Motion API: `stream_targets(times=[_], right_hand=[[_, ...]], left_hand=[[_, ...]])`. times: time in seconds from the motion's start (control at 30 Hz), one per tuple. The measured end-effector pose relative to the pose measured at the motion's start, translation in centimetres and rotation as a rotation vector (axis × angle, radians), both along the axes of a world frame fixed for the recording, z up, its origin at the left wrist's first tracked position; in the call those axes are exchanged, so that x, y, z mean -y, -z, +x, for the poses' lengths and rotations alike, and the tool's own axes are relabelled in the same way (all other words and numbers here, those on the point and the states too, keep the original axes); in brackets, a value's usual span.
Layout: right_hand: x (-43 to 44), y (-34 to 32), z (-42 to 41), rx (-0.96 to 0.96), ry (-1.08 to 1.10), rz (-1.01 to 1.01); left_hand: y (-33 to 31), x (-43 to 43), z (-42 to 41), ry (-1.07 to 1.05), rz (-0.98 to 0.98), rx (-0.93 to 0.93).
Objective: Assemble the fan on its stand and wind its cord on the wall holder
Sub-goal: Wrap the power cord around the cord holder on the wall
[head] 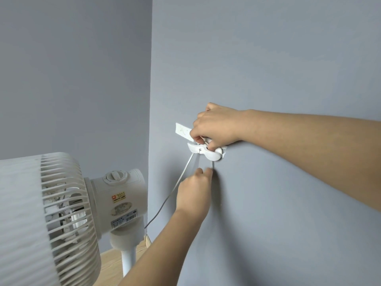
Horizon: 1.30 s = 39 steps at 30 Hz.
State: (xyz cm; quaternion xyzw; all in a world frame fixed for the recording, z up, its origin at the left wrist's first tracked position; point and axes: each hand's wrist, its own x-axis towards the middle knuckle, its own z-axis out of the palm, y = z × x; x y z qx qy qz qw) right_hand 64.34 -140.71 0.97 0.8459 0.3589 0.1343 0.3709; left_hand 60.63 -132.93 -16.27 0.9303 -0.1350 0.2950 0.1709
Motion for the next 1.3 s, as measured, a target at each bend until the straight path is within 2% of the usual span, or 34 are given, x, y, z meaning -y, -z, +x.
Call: stream_targets(times=[0.07, 0.17, 0.33, 0.43, 0.5, 0.63, 0.87, 1.1, 1.3], right_hand=[[0.0, -0.1, -0.1, -0.019, 0.018, 0.018], [-0.2, -0.3, -0.6, -0.058, 0.056, 0.084], [-0.3, 0.5, -0.8, -0.022, 0.085, -0.042], [-0.3, 0.4, -0.9, -0.029, 0.082, -0.014], [-0.4, 0.3, -1.1, -0.039, 0.077, 0.004], [-0.5, 0.2, -1.5, -0.070, 0.089, -0.013], [-0.7, 0.3, -1.3, 0.093, 0.136, -0.118], [-1.0, -0.1, -1.6, 0.040, 0.294, -0.180], [-1.1, -0.4, -1.6, -0.062, 0.273, -0.135]], left_hand=[[0.7, -0.4, 0.8, -0.031, -0.020, -0.006], [1.0, -1.0, 2.1, -0.039, -0.156, -0.082], [1.3, -2.6, 2.8, -0.092, -0.465, -0.273], [1.4, -3.5, 3.3, 0.008, -0.724, -0.372], [1.4, -4.0, 3.4, 0.016, -0.804, -0.385], [1.8, -5.0, 3.2, -0.097, -0.805, -0.344], [1.1, -5.0, 2.7, -0.080, -0.891, -0.282], [0.0, -4.6, 3.3, -0.160, -1.050, -0.353], [0.0, -4.5, 3.7, -0.143, -1.038, -0.372]])
